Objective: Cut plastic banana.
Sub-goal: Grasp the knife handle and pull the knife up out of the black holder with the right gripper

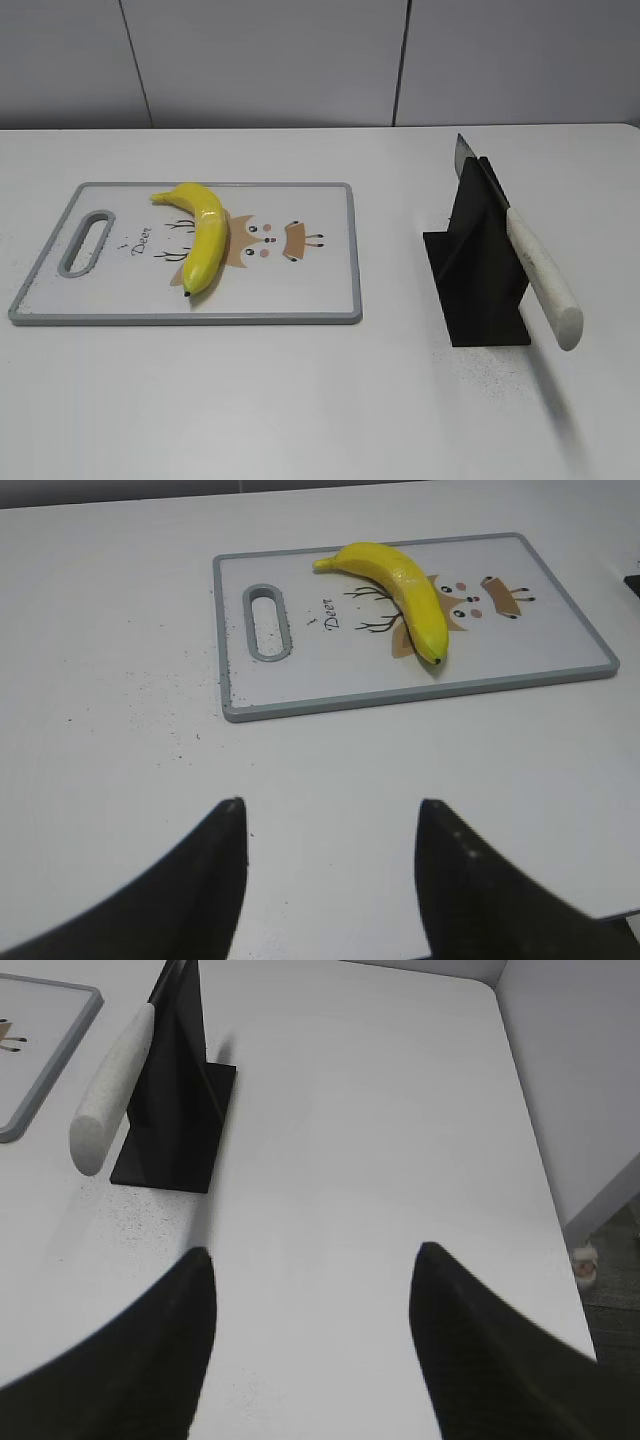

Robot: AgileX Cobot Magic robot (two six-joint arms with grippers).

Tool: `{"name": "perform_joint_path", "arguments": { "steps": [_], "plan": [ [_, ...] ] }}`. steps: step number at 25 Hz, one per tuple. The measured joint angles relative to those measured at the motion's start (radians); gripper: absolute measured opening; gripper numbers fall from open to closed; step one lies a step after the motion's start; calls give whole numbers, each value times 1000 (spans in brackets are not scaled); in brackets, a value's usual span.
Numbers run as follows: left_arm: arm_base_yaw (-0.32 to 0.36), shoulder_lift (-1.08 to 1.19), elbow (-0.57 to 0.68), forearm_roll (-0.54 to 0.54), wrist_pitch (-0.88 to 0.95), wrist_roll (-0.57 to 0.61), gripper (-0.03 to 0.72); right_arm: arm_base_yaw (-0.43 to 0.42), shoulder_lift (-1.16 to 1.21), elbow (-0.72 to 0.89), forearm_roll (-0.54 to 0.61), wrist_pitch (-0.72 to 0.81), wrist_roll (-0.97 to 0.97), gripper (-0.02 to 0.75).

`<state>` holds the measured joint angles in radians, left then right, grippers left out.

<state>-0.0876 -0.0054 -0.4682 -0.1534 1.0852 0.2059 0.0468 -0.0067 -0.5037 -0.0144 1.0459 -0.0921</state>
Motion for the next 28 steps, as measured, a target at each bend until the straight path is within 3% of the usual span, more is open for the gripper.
{"name": "perform_joint_path", "arguments": {
  "steps": [28],
  "plan": [
    [0, 0, 0, 0, 0, 0, 526, 0, 0, 0, 0, 0, 0, 465]
  ]
}}
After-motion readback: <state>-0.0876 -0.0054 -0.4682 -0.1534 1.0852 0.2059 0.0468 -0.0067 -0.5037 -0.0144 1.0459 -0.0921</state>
